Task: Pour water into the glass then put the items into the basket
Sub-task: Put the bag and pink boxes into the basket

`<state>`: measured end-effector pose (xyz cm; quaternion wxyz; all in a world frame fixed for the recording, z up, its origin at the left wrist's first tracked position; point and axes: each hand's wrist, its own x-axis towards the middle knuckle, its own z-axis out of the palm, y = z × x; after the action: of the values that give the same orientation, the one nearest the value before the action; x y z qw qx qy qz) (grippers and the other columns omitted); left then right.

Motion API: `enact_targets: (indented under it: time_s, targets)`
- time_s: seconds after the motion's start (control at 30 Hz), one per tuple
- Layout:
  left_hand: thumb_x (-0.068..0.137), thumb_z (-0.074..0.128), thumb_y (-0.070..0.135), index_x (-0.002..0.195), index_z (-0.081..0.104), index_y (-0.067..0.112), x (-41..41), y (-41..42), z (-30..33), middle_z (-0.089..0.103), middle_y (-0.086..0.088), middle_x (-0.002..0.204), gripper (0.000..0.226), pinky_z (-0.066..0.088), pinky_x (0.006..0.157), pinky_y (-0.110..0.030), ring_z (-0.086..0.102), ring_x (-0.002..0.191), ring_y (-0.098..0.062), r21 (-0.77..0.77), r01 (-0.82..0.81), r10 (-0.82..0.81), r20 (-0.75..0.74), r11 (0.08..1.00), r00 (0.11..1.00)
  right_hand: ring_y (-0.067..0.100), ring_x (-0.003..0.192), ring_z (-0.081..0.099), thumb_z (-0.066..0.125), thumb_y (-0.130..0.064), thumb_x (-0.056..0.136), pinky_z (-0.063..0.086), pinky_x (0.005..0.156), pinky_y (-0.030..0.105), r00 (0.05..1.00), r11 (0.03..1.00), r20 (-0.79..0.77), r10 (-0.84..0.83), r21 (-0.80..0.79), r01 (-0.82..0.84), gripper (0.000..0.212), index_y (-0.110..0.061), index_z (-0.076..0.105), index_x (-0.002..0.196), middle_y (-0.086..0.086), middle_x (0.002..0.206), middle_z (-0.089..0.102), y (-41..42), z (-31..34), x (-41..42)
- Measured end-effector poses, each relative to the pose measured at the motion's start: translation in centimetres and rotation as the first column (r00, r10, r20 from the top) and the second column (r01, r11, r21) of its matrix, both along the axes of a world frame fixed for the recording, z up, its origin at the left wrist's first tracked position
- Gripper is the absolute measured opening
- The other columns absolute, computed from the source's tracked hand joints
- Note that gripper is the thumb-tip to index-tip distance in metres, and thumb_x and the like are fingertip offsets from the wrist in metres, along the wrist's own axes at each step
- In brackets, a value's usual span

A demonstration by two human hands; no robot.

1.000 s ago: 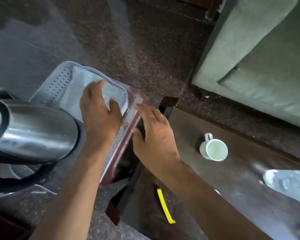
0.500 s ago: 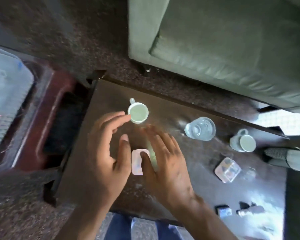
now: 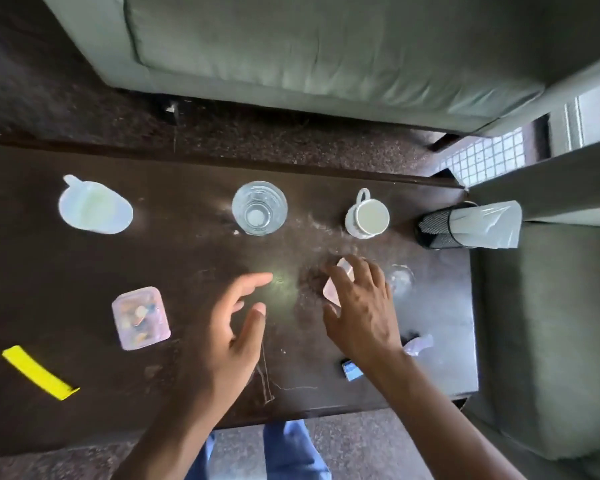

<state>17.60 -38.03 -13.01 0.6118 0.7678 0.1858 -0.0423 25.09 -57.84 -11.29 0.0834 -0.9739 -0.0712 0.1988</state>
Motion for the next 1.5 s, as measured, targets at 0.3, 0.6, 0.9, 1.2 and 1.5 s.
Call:
enact_targets:
  time_s: [0.3, 0.6, 0.9, 1.2, 1.5]
  targets:
    - [0.095, 0.055, 0.040, 0.133, 0.065, 0.049, 2.8, -4.6, -1.5, 0.069, 0.031, 0.135, 0.041, 0.055, 0.112, -0.043, 0.065, 0.131, -0.002, 0.008, 0.125, -0.124, -0.048, 0.992, 0.991, 0.041, 0.133, 0.047, 0.082, -0.033, 0.075, 0.043, 0.105, 0.051, 0.995, 0.994, -0.074, 0.074, -0.072, -0.079, 0.070, -0.028, 0.055, 0.139, 0.013, 0.154, 0.046, -3.9, -3.9, 2.2]
    - [0.096, 0.060, 0.030, 0.131, 0.069, 0.044, 3.3, -6.9, -1.5, 0.070, 0.032, 0.133, 0.039, 0.054, 0.112, -0.036, 0.064, 0.129, 0.005, -0.019, 0.112, -0.113, -0.107, 0.994, 0.988, 0.037, 0.124, 0.051, 0.083, -0.026, 0.076, 0.052, 0.098, 0.047, 0.994, 0.993, -0.031, 0.104, -0.049, -0.106, 0.070, -0.027, 0.054, 0.140, 0.010, 0.145, 0.050, -4.4, -5.2, 1.9]
    - [0.084, 0.065, 0.061, 0.131, 0.070, 0.042, 4.4, -4.3, 1.7, 0.078, 0.013, 0.131, 0.051, 0.060, 0.100, -0.043, 0.080, 0.109, -0.009, -0.421, -0.359, 0.161, -0.437, 0.833, 0.885, 0.020, 0.110, 0.059, 0.088, -0.042, 0.071, 0.054, 0.088, 0.029, 0.991, 0.895, 0.093, 0.101, 0.427, -0.131, 0.076, -0.030, 0.054, 0.137, -0.001, 0.129, 0.056, 0.0, 1.9, 1.9]
    - [0.103, 0.061, 0.055, 0.136, 0.077, 0.021, 3.4, 5.3, 4.1, 0.079, -0.008, 0.131, 0.050, 0.064, 0.094, -0.040, 0.077, 0.120, -0.025, -0.733, -0.393, 0.063, -0.434, 0.555, 0.899, 0.013, 0.108, 0.063, 0.094, -0.030, 0.071, 0.057, 0.079, 0.023, 0.986, 0.577, 0.091, 0.136, 0.802, -0.154, 0.071, -0.012, 0.051, 0.124, -0.002, 0.125, 0.057, 8.8, 5.7, 1.4]
    - [0.091, 0.074, 0.041, 0.113, 0.086, 0.020, 1.2, 12.5, 3.8, 0.077, -0.007, 0.108, 0.033, 0.057, 0.081, -0.036, 0.072, 0.098, -0.023, -0.544, -0.473, 0.322, -0.354, 0.692, 0.878, 0.016, 0.138, 0.058, 0.094, -0.033, 0.073, 0.054, 0.106, 0.046, 0.970, 0.474, 0.029, 0.240, 0.869, -0.143, 0.092, -0.017, 0.041, 0.146, -0.008, 0.146, 0.054, 15.1, 3.7, 0.0]
